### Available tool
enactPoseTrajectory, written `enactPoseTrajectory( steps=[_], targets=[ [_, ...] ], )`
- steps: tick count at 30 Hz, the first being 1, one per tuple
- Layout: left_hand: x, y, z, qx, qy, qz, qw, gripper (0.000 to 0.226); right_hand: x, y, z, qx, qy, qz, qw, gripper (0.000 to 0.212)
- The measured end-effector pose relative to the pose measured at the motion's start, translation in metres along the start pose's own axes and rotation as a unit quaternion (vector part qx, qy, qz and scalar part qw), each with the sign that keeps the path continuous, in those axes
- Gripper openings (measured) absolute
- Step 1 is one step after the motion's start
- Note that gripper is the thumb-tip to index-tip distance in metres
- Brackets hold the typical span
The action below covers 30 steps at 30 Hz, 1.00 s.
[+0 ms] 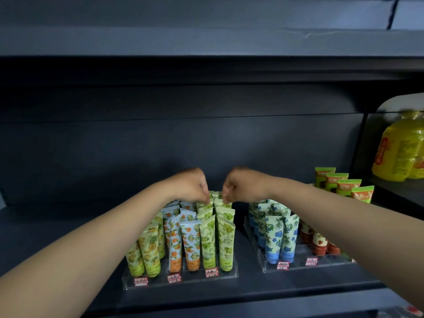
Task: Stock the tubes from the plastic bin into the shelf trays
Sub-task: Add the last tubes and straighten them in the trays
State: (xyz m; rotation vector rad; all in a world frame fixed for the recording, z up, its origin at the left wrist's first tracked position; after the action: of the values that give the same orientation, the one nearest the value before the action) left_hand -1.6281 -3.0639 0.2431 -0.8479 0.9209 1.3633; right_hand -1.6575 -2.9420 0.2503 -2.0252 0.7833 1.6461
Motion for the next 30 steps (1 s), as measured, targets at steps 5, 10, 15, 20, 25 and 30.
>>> enactPoseTrajectory(
  steps=[5,10,15,20,25,30],
  targets=[
    [0.002,-0.001,0.003,0.017,-0.015,0.009,1.000,0.009,-0.001,-0.002,0.002,0.000,0.014,-0.004,1.000,0.011],
    [0.002,-0.004,0.003,0.013,-0.032,0.006,0.999,0.007,0.001,-0.002,0.002,0.004,0.020,-0.001,1.000,0.011],
    [-0.004,-0.010,0.004,0.009,-0.026,0.003,1.000,0.013,-0.008,-0.007,-0.001,-0.001,0.028,0.030,0.999,0.013],
    [-0.012,-0.023,0.005,0.012,-0.051,0.023,0.998,0.007,-0.008,-0.019,-0.008,-0.017,0.052,0.023,0.998,0.009],
    [-0.005,-0.034,0.008,0.005,-0.045,-0.024,0.999,0.013,0.000,-0.023,-0.011,-0.014,0.023,-0.004,1.000,0.011],
    [-0.001,-0.032,0.010,-0.007,-0.039,-0.019,0.999,0.010,0.002,-0.027,-0.011,-0.002,0.020,0.006,1.000,0.010]
  ],
)
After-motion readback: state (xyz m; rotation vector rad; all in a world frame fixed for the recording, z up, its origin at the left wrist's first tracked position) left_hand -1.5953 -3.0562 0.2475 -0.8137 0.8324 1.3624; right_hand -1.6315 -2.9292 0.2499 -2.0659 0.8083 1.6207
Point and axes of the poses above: each hand's wrist, its own y-axis towards the middle knuckle, its own x-axis out of the palm, z = x × y, the point moved 5 cm from there along y, towards the middle knuckle, and after that the axes turned 3 degrees about -y, right-handed, at the moved point
